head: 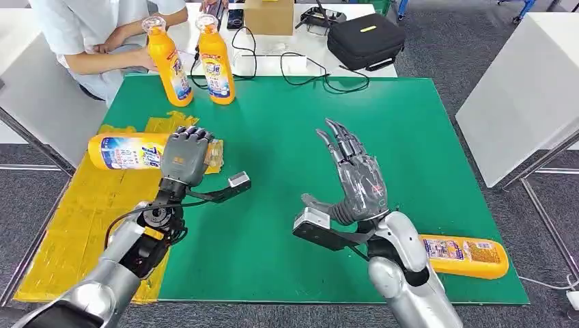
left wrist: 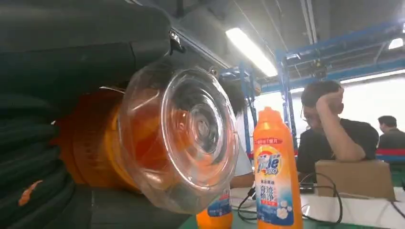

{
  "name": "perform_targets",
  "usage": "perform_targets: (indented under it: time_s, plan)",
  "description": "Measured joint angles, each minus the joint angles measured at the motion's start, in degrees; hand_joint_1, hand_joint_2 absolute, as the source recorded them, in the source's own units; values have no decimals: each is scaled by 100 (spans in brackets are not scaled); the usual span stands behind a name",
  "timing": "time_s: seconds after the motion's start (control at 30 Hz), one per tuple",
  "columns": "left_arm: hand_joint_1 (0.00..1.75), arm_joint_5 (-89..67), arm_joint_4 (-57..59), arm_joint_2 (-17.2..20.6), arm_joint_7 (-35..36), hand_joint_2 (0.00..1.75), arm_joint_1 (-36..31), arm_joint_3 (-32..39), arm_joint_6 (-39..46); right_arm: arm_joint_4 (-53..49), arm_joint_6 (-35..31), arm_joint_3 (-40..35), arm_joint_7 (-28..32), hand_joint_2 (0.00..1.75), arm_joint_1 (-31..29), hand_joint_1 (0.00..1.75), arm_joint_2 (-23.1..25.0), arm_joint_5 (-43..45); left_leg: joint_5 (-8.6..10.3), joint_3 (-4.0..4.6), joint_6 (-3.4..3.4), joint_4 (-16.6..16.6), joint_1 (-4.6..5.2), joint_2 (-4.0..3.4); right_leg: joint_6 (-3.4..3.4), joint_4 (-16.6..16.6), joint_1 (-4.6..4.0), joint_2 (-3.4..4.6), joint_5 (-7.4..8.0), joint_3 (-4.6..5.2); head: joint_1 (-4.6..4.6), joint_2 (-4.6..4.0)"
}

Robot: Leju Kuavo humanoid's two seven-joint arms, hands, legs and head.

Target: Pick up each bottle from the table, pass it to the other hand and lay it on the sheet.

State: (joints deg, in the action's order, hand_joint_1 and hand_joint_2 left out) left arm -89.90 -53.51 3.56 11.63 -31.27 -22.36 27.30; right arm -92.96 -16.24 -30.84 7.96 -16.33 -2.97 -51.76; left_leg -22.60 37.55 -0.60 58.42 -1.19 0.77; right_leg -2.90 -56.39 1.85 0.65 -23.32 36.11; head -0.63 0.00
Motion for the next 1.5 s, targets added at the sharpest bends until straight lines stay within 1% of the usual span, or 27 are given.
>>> perform_targets:
  time_s: [0.1,0.3,0.33,0.37,0.4,0.53,0.7,0.87,1.0,1.17,1.3,1.37,1.5]
  plan:
    - [175,0,118,15,2,175,-48,-33,-125,-26,2,-2,-31,175,0,0,-57,-121,-1,0,0,0,0,0,0,1,0,1,0,1,-2,0]
    - [175,0,822,35,44,175,-235,88,-208,-245,-2,144,-153,175,151,0,-466,-332,0,-1,0,0,1,4,0,1,1,0,0,0,0,0]
    - [61,4,949,35,59,175,-244,208,-203,-326,-13,225,-184,175,257,0,-540,-378,0,0,0,1,1,4,0,2,1,0,0,1,0,0]
    - [19,9,1028,35,61,175,-251,302,-194,-387,-18,287,-212,175,346,0,-586,-411,0,0,0,1,1,4,0,1,1,0,0,1,0,0]
    - [0,17,1132,33,61,175,-260,441,-184,-474,-20,369,-244,175,456,0,-649,-454,0,0,0,1,1,4,0,2,1,-1,0,1,0,0]
    - [0,212,1432,4,-68,175,-300,954,-127,-724,18,632,-330,175,855,0,-807,-535,-3,2,0,1,0,6,0,1,0,1,-1,4,0,0]
    - [0,381,1642,-74,-241,175,-302,1351,-131,-859,103,778,-343,175,1080,0,-888,-555,-4,3,0,1,0,6,0,2,0,1,-1,5,2,0]
    - [0,846,1862,-170,-705,175,-282,1739,-265,-850,467,839,-363,175,1178,0,-907,-570,-3,3,0,1,1,6,0,2,1,0,-1,2,0,0]
    - [0,1044,1989,-264,-902,175,-241,1947,-330,-844,821,879,-454,175,1268,0,-914,-612,-3,3,0,1,1,7,0,2,1,-2,-1,2,0,0]
    - [0,1454,2033,-361,-1220,175,-155,2217,-398,-844,1222,901,-577,175,1517,0,-1058,-776,-5,6,-1,1,1,9,0,3,1,-1,-2,4,-2,0]
    - [0,2069,2013,-443,-1658,175,-18,2489,-435,-837,1535,975,-621,175,1794,0,-1346,-745,-7,8,-2,1,2,10,-1,4,3,-2,-4,3,0,0]
    - [0,2536,1880,-494,-1994,175,139,2646,-528,-798,1782,1027,-621,175,1949,0,-1588,-669,-9,7,-3,1,5,10,-1,6,5,-1,-3,5,-2,0]
    - [0,3735,1464,-590,-2718,175,381,2831,-1076,-627,2070,1196,-492,175,2177,0,-2024,-459,-11,6,-6,1,8,12,-3,8,6,-7,-4,1,0,0]
